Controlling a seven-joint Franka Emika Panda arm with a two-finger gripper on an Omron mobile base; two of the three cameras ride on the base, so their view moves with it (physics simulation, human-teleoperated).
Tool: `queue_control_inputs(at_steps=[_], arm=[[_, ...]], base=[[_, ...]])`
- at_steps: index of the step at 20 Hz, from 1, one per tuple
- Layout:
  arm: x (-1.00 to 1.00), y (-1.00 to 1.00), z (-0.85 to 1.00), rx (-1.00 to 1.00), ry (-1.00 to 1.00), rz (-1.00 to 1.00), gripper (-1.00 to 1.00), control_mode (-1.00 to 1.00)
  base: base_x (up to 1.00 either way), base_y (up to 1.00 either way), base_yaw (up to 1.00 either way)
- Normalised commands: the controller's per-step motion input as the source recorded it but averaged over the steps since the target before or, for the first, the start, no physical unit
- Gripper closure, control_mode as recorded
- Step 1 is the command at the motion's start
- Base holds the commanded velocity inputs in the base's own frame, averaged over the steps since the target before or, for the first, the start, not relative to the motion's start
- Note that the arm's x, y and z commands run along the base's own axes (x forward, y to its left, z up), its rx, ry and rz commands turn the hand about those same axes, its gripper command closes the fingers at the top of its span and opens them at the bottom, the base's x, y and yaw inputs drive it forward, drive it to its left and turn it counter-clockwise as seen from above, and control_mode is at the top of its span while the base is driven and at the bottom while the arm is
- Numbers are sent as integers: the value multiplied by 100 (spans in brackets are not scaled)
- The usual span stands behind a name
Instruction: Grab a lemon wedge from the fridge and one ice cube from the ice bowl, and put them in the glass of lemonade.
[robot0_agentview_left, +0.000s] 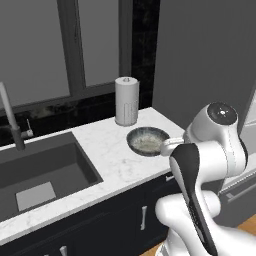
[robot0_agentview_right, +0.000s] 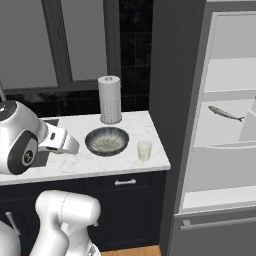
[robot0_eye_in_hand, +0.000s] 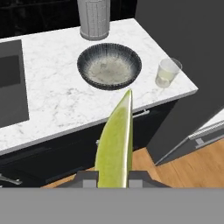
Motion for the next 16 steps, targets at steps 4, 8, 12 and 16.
queue_control_inputs(at_steps=[4,8,12,16], arm=[[3,0,0,-1,0,0,100,-100],[6,-18,2,-26,13,28,100,-100],[4,-34,1,-46,28,47,100,-100],[11,-42,0,-57,46,46,100,-100]], base=[[0,0,0],[0,0,0],[0,0,0],[0,0,0]])
